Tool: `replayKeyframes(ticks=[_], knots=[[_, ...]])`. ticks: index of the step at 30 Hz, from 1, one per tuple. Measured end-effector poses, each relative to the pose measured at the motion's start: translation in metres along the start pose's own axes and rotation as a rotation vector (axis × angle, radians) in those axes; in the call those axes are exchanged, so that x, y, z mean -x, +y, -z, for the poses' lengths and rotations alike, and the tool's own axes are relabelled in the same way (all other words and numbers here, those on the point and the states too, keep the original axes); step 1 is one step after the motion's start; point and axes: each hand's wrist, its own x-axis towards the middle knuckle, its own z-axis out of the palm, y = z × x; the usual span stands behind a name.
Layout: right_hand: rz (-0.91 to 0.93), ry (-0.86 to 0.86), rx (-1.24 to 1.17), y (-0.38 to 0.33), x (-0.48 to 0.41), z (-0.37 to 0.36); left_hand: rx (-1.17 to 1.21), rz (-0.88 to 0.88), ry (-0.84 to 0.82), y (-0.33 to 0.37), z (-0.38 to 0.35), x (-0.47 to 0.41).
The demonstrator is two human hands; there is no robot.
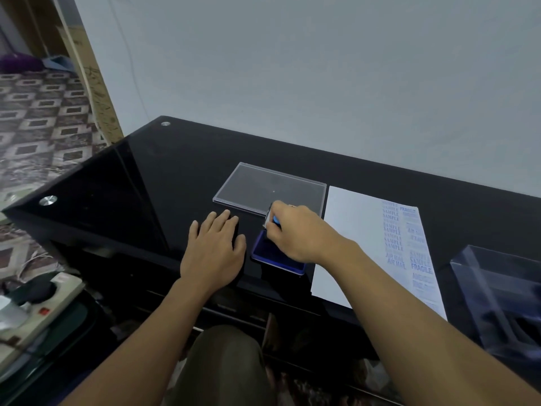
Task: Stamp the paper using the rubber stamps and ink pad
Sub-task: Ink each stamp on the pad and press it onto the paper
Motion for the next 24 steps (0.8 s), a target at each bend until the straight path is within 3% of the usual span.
replayKeyframes(ticks=[24], knots=[[0.024,0.091,0.078,-0.005,0.002,-0.028,-0.055,0.004,0.043,0.000,-0.003,0.000]])
